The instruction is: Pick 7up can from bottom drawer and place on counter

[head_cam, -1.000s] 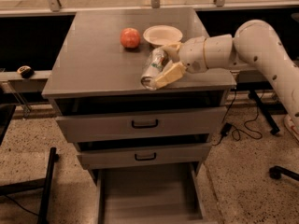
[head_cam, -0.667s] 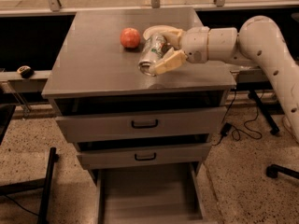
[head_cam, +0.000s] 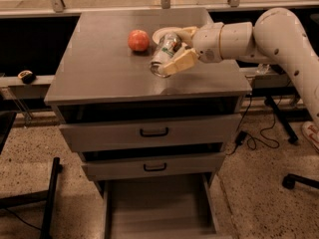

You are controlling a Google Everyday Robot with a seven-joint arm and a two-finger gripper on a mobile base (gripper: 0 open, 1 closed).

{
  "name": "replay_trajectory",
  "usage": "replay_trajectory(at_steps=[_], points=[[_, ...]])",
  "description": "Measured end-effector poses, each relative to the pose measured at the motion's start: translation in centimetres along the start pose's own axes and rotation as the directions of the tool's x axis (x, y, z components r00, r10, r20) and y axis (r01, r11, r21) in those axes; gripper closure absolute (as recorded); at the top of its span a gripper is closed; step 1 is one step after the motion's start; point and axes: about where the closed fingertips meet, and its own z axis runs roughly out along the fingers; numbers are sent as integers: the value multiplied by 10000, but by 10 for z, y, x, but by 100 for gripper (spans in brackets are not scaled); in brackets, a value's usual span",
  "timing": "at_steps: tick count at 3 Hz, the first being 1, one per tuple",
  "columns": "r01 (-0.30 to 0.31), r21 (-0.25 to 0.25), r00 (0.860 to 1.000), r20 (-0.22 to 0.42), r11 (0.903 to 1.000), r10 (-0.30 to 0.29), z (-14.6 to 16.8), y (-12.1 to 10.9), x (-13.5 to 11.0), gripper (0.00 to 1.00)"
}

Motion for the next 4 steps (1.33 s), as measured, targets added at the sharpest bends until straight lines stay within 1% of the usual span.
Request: replay_trajectory(at_steps=[1, 2, 3, 4], points=[[-356, 107, 9925, -1170, 9993, 366, 8, 6, 25, 100], [-1305, -381, 9793, -1609, 9907, 1228, 17, 23, 51, 100], [-1699, -748, 9738, -1655, 9826, 1558, 29, 32, 60, 100], [-1503, -785, 9781, -1570, 9855, 1367, 41, 29, 53, 100]])
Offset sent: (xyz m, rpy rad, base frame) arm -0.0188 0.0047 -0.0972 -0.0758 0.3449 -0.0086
